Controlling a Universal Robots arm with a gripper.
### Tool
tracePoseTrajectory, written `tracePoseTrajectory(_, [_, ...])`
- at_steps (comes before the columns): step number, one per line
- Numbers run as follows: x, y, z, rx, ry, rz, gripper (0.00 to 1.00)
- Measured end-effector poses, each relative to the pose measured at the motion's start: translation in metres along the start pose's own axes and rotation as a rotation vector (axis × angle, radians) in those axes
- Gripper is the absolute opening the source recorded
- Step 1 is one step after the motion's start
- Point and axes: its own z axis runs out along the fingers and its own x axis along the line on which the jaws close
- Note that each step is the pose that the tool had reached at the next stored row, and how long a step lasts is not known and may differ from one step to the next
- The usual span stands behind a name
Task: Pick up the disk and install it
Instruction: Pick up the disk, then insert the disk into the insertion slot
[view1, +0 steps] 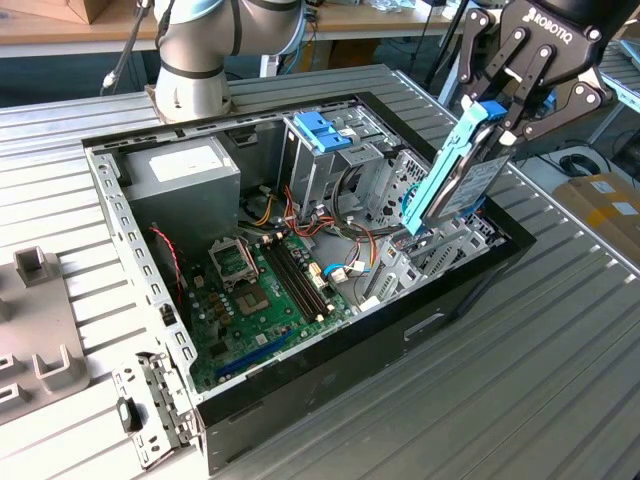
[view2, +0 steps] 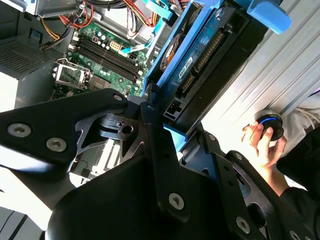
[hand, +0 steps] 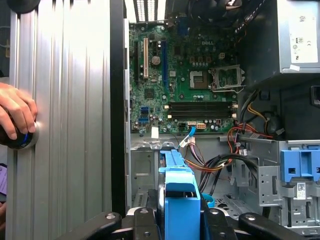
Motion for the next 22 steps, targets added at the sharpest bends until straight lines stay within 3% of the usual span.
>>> tracePoseTrajectory(14, [0.0187,-0.0002,0.0042,0.0,-0.0001,0.0,0.37])
tracePoseTrajectory(22, [0.0209,-0.0005,0.0107,0.0,0.0001,0.0,0.37])
